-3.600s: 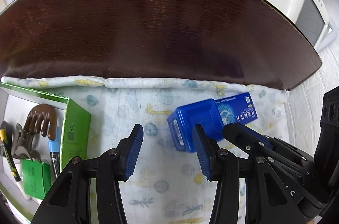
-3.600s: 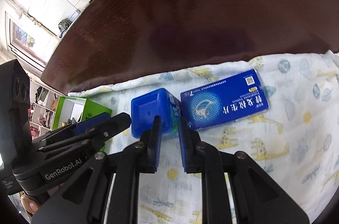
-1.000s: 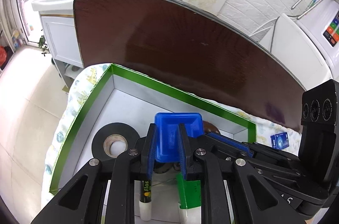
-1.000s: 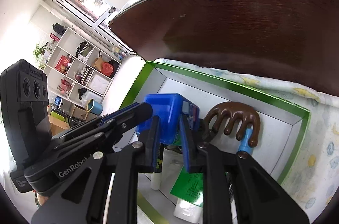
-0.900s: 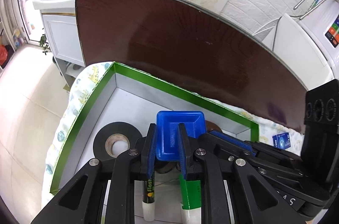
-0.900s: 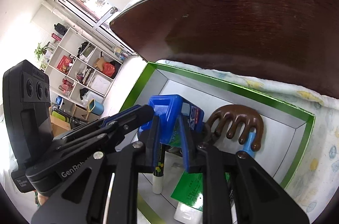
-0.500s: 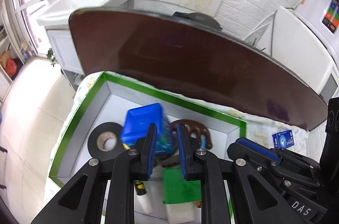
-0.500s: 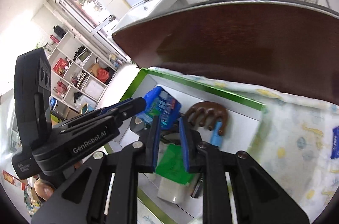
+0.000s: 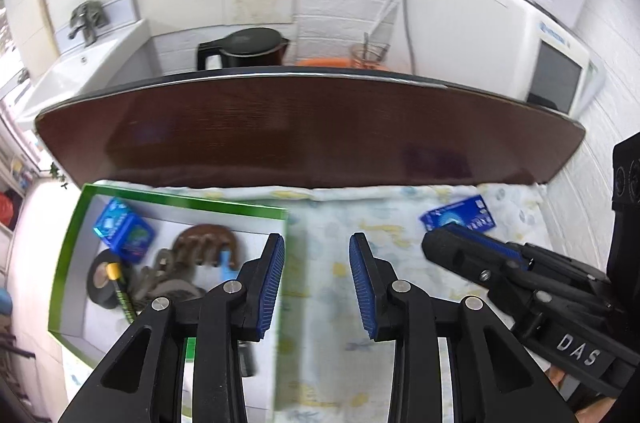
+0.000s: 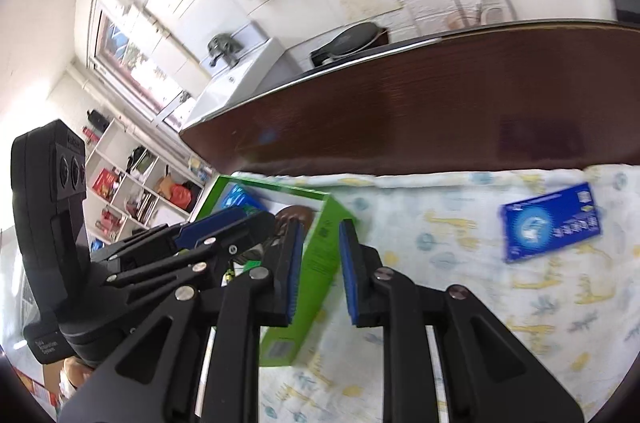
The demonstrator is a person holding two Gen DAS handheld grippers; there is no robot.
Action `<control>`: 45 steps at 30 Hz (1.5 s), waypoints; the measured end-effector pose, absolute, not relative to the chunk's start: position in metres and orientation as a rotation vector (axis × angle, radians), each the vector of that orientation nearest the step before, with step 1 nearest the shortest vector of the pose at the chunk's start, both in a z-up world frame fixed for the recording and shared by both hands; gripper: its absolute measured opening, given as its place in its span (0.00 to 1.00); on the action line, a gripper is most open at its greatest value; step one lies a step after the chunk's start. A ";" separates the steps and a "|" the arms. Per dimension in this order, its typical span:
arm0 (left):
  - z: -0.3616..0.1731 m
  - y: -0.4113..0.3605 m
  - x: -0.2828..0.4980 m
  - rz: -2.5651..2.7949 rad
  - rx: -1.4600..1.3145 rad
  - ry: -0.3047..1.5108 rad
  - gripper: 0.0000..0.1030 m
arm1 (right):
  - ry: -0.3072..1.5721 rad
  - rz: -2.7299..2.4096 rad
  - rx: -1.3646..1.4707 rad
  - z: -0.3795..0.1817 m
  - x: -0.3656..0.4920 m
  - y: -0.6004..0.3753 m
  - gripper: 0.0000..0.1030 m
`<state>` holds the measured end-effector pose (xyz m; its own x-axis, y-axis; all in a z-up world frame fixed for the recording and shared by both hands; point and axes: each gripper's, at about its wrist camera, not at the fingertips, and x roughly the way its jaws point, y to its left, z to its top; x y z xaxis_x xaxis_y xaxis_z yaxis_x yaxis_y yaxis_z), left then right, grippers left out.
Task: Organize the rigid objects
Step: 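Release the blue square box and move the left tool to the blue carton, then close the left tool on the blue medicine carton and lift it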
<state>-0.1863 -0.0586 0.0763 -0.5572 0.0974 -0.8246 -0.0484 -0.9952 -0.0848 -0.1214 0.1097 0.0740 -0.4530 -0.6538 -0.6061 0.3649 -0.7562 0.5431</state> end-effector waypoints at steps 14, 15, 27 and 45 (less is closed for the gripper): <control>0.018 0.051 -0.210 2.516 -1.606 -0.028 0.33 | -0.581 -2.382 1.262 0.024 -0.136 0.249 0.30; 0.014 0.056 -0.214 2.512 -1.616 -0.034 0.33 | -0.587 -2.381 1.274 0.019 -0.137 0.253 0.30; -0.026 0.072 -0.247 2.500 -1.712 -0.197 0.33 | -0.619 -2.379 1.391 -0.027 -0.188 0.276 0.30; -0.048 0.073 -0.260 2.444 -1.741 -0.384 0.33 | -0.604 -2.325 1.429 -0.045 -0.196 0.271 0.30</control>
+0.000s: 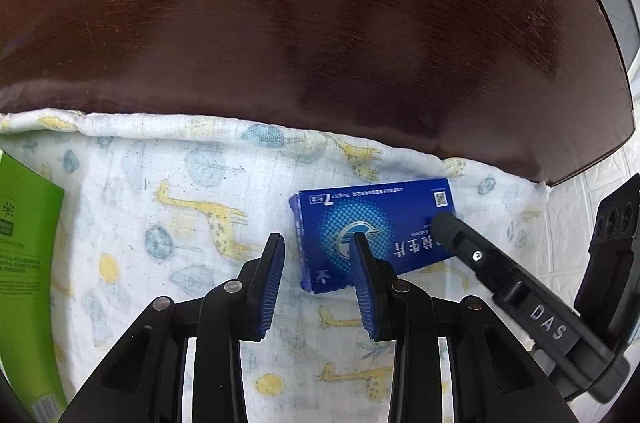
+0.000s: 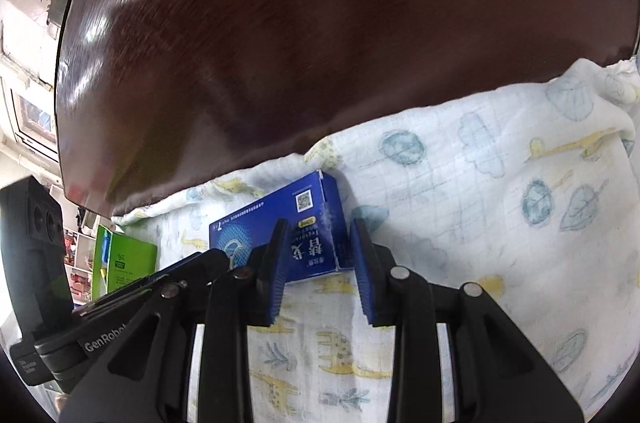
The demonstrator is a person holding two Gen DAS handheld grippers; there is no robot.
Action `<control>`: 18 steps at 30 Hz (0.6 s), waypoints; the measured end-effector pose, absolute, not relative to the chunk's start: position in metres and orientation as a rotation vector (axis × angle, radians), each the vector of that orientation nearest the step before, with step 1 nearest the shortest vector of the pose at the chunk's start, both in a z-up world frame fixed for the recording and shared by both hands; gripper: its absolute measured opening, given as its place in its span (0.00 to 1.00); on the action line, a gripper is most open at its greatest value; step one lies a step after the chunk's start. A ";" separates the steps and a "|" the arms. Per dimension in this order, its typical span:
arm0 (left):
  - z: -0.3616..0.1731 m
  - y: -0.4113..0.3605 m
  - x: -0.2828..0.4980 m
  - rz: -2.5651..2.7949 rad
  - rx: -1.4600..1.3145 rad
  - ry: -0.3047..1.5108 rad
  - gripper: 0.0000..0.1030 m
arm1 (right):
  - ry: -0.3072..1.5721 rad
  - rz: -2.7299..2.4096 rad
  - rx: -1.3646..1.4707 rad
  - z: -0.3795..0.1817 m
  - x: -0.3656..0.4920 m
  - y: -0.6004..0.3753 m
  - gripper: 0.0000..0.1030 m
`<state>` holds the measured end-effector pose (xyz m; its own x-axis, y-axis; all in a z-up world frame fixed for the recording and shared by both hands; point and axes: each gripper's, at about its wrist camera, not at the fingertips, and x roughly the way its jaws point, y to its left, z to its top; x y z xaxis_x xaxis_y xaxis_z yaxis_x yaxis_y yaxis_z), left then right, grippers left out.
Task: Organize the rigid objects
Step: 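Close the left tool on the blue medicine carton and lift it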
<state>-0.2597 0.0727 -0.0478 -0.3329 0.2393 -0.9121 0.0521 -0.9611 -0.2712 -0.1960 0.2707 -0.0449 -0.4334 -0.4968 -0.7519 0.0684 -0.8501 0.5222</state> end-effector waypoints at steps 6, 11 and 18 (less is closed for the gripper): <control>-0.047 0.072 -0.254 2.456 -1.739 -0.339 0.33 | -0.550 -2.303 1.511 -0.040 -0.177 0.257 0.30; -0.046 0.069 -0.251 2.447 -1.742 -0.324 0.30 | -0.578 -2.303 1.492 -0.041 -0.177 0.257 0.30; -0.043 0.080 -0.244 2.480 -1.704 -0.196 0.28 | -0.562 -2.301 1.502 -0.043 -0.178 0.253 0.31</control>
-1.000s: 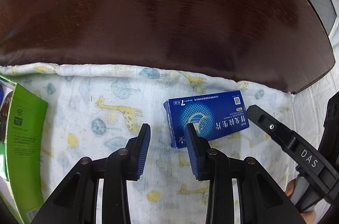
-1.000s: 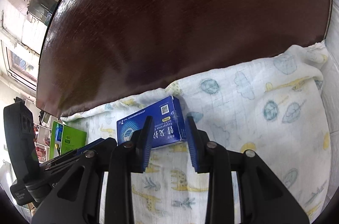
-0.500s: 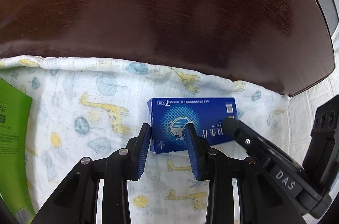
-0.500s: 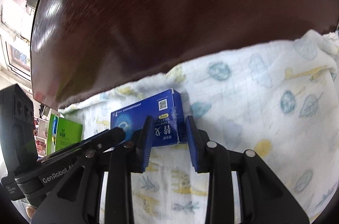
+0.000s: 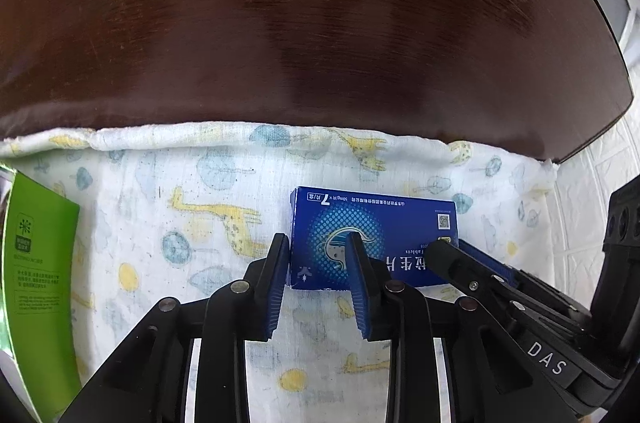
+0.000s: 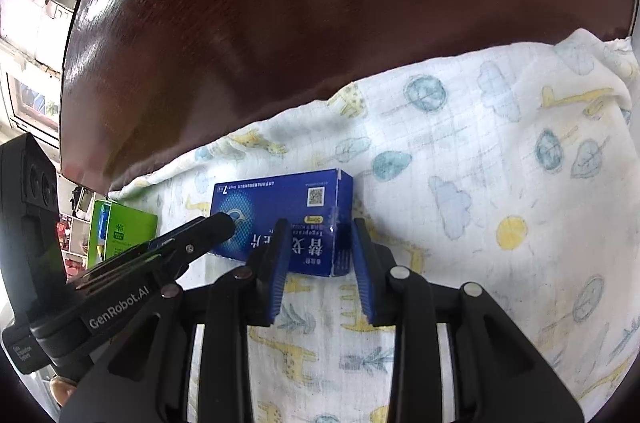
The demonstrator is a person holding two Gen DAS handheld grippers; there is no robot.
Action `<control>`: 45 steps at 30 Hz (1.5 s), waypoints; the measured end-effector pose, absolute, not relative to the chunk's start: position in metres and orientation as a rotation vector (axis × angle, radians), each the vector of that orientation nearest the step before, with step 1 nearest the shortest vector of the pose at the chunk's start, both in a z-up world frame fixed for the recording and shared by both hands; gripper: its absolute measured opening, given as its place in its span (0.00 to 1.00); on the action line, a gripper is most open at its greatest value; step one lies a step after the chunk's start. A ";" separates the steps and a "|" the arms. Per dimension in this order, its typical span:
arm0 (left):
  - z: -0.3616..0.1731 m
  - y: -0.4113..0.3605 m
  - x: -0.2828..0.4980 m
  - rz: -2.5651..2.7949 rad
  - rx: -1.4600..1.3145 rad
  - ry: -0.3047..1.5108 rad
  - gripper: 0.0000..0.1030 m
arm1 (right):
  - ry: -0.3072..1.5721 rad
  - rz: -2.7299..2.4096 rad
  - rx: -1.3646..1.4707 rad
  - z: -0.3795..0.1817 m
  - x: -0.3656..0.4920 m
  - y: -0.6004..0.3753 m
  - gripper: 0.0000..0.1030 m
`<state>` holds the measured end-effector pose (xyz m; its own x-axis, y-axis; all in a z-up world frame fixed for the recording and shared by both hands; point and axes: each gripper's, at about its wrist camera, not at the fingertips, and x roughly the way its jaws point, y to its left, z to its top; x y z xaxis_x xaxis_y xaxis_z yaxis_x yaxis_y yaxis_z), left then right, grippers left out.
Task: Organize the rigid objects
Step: 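Close the left tool on the blue medicine carton and lift it, then carry the blue carton into the green box and lower it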
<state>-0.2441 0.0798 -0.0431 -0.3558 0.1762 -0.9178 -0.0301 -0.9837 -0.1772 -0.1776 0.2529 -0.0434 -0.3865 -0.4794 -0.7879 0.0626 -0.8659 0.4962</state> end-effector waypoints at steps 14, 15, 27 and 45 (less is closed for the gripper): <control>-0.018 0.093 -0.233 2.507 -1.614 -0.057 0.28 | -0.487 -2.382 1.471 -0.017 -0.159 0.240 0.31; -0.016 0.097 -0.231 2.513 -1.604 -0.055 0.28 | -0.483 -2.385 1.463 -0.014 -0.158 0.238 0.31; 0.038 0.033 -0.196 2.625 -1.444 -0.086 0.28 | -0.399 -2.398 1.309 0.037 -0.132 0.176 0.32; 0.068 -0.173 -0.127 2.892 -1.364 -0.246 0.28 | -0.116 -2.186 1.234 0.060 -0.095 -0.027 0.34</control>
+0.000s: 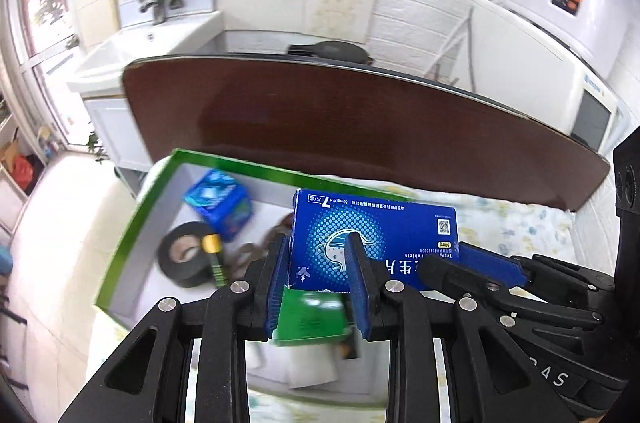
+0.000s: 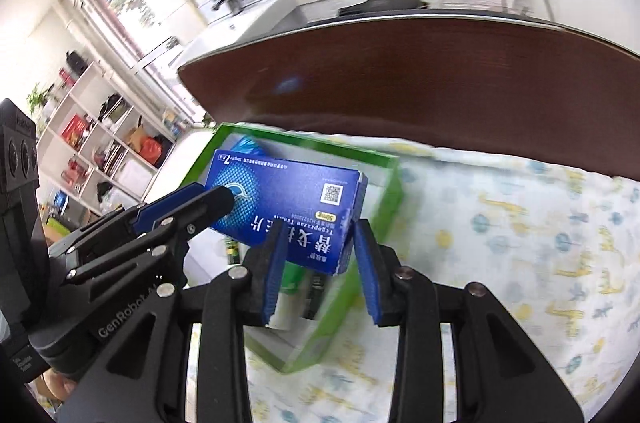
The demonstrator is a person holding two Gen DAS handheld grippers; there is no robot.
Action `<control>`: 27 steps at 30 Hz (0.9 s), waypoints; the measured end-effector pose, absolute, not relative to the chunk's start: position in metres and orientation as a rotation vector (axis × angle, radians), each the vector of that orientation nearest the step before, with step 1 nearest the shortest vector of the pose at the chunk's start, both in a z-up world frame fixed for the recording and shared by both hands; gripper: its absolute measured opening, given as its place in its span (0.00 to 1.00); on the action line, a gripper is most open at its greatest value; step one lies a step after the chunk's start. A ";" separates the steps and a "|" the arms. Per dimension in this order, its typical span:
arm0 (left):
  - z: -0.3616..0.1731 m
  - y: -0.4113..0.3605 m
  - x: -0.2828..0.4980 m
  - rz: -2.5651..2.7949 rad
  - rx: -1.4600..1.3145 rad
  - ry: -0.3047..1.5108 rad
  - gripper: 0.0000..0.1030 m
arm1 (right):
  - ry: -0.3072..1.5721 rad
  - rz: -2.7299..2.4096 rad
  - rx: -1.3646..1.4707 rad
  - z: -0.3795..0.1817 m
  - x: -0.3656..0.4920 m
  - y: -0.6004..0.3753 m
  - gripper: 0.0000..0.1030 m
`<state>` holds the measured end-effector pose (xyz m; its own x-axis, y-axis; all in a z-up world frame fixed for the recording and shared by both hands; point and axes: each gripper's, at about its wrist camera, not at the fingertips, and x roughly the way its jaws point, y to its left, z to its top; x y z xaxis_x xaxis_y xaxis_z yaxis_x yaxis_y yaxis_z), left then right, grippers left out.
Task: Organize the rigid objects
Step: 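Carry the blue carton into the green box and lower it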
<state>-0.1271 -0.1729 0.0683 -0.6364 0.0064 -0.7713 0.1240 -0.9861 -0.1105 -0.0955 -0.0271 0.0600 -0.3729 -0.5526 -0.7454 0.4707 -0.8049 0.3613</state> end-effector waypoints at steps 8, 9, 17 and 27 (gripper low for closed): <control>0.060 -0.235 -0.106 -2.715 1.276 0.270 0.28 | -0.060 -2.107 1.274 0.043 -0.083 -0.085 0.34; 0.058 -0.240 -0.105 -2.711 1.279 0.275 0.28 | -0.058 -2.102 1.281 0.042 -0.083 -0.091 0.34; 0.039 -0.260 -0.099 -2.693 1.316 0.310 0.28 | -0.026 -2.100 1.315 0.032 -0.074 -0.104 0.34; 0.012 -0.275 -0.107 -2.630 1.397 0.335 0.28 | -0.008 -2.062 1.391 0.008 -0.075 -0.122 0.34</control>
<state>-0.1065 -0.2747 0.0118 -0.5570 -0.0229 -0.8302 0.2301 -0.9648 -0.1277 -0.0751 -0.1215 0.0079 -0.2322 -0.5079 -0.8295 0.5013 -0.7933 0.3454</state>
